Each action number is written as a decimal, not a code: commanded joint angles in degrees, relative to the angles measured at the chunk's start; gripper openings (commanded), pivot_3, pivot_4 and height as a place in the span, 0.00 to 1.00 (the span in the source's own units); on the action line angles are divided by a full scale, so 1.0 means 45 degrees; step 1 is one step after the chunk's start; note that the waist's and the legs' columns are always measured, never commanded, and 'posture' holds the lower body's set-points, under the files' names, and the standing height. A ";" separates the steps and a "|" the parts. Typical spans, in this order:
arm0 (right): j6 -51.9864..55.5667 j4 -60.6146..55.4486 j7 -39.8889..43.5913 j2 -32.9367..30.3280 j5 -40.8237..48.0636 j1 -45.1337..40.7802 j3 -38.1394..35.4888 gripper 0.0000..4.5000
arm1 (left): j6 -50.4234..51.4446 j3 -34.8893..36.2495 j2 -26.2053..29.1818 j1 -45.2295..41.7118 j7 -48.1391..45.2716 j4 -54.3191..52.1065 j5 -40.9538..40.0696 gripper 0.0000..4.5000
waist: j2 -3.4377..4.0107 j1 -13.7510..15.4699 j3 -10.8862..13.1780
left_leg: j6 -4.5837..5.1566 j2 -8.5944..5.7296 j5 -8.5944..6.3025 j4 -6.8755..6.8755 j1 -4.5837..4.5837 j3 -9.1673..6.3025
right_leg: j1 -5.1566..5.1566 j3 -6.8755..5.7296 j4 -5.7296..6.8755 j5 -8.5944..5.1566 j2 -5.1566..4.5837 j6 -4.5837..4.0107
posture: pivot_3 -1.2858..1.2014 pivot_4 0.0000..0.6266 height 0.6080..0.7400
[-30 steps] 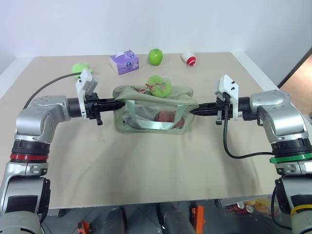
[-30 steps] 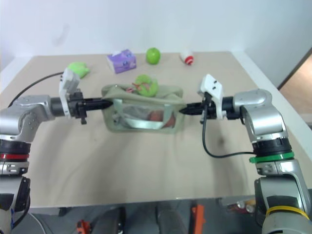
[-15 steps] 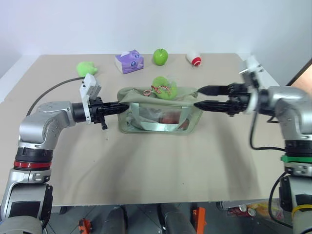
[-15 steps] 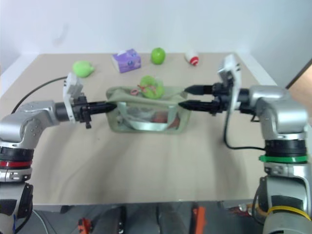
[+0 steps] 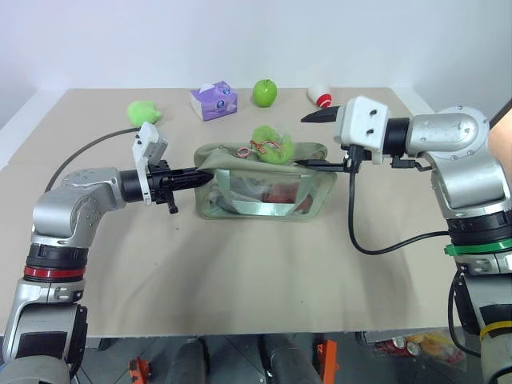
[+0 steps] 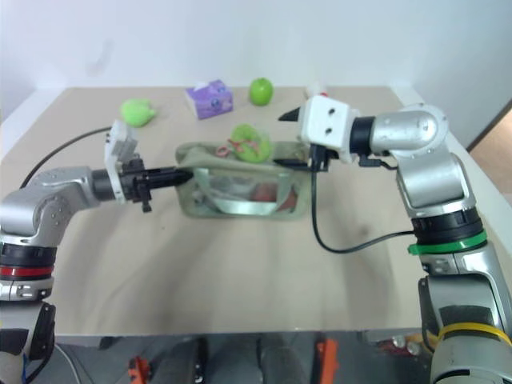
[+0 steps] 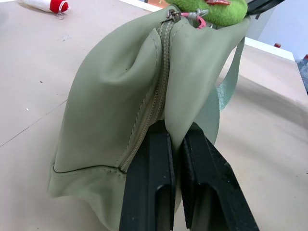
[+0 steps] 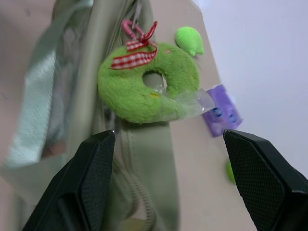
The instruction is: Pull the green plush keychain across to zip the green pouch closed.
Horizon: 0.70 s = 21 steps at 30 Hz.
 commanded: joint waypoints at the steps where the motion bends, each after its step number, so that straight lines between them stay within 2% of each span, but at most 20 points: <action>1: -0.1727 0.0223 -0.0288 0.0151 -0.0285 -0.0804 -0.0385 0.82 | 0.0053 0.0229 0.0087 0.0113 0.0085 -0.0471 -0.0200 0.00 | 0.0000 0.0011 0.0000 | 0.0001 0.0000 -0.0002 -0.0004 0.0001 -0.0002 | 0.0000 -0.0001 0.0000 -0.0002 0.0000 0.0003 | 0.52 0.24 1.00; 12: -0.2310 0.0321 0.0384 0.0177 -0.0262 -0.1182 -0.0182 0.82 | 0.0054 0.0414 0.0099 0.0003 0.0211 -0.0246 -0.0299 0.00 | 0.0000 0.0023 0.0000 | 0.0002 0.0002 -0.0001 -0.0006 0.0010 -0.0013 | 0.0006 -0.0009 0.0003 -0.0019 0.0002 -0.0030 | 0.52 0.24 1.00; 21: -0.5153 0.1161 0.0645 -0.0424 -0.1723 -0.0843 0.0431 0.82 | 0.0202 0.0609 0.0253 -0.0079 0.0224 -0.0316 -0.0432 0.00 | 0.0002 -0.0012 0.0002 | 0.0002 0.0003 -0.0001 -0.0008 0.0010 -0.0007 | 0.0003 -0.0008 0.0002 -0.0017 0.0002 -0.0026 | 0.52 0.24 1.00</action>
